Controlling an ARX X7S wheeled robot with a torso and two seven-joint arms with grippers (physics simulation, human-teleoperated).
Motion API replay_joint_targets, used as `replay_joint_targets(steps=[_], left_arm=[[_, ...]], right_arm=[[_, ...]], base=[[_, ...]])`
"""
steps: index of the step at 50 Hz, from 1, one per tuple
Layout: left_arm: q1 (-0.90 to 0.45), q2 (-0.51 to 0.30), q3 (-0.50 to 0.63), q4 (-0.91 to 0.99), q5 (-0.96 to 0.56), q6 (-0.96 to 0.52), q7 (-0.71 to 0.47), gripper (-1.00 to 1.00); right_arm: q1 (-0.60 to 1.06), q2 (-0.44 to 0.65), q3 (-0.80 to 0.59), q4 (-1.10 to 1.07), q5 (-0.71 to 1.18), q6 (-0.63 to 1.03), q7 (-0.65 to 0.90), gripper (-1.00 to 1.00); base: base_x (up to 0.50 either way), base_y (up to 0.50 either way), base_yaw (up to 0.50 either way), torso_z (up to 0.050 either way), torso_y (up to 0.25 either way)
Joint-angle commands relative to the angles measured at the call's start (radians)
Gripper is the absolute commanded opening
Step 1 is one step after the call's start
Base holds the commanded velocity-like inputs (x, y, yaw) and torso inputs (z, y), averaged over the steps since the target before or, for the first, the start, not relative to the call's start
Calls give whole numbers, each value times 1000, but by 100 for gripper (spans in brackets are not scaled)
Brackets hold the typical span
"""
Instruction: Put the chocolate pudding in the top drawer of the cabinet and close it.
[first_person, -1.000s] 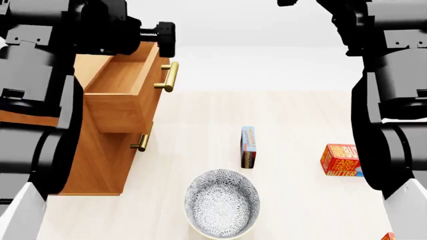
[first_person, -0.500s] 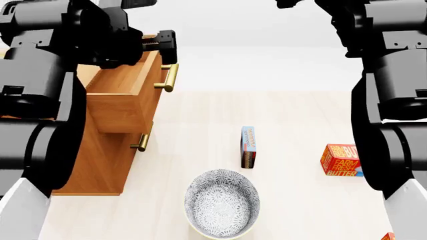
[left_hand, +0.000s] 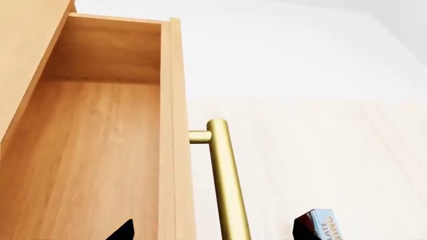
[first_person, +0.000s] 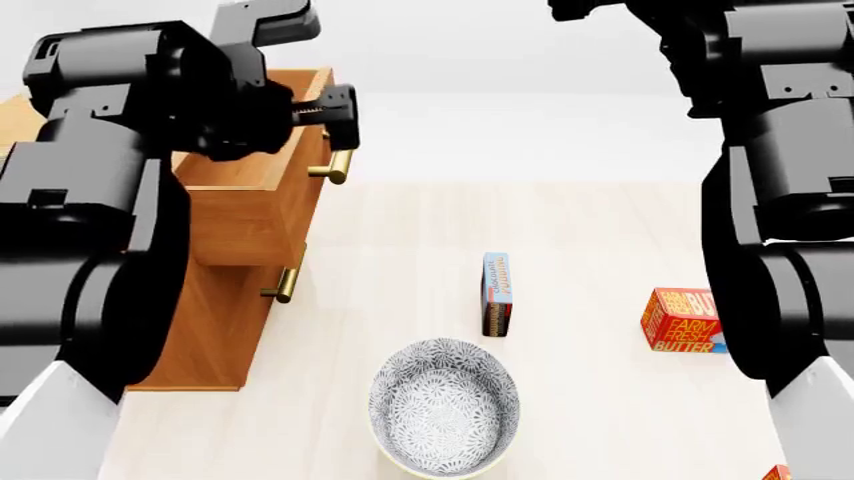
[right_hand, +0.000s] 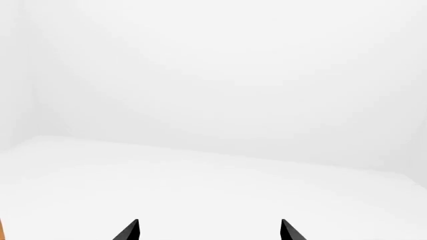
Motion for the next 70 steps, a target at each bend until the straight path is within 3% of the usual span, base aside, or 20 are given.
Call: replay_joint_targets(steps=[1, 42, 55, 70], left_arm=[[22, 7, -34, -1, 41, 3, 10, 100], [81, 61, -57, -1, 82, 5, 55, 100], [87, 64, 424, 83, -492, -6, -50, 100], [116, 62, 621, 239, -815, -37, -173, 100]], right_arm=[[2, 0, -1, 11, 1, -7, -1, 100], [-7, 8, -5, 11, 0, -9, -1, 100], [-8, 9, -7, 0, -1, 1, 2, 100], [-46, 28, -6, -105, 8, 67, 10, 100]], base=[[0, 0, 0, 0, 0], [0, 0, 0, 0, 0], [0, 0, 0, 0, 0], [0, 0, 0, 0, 0]])
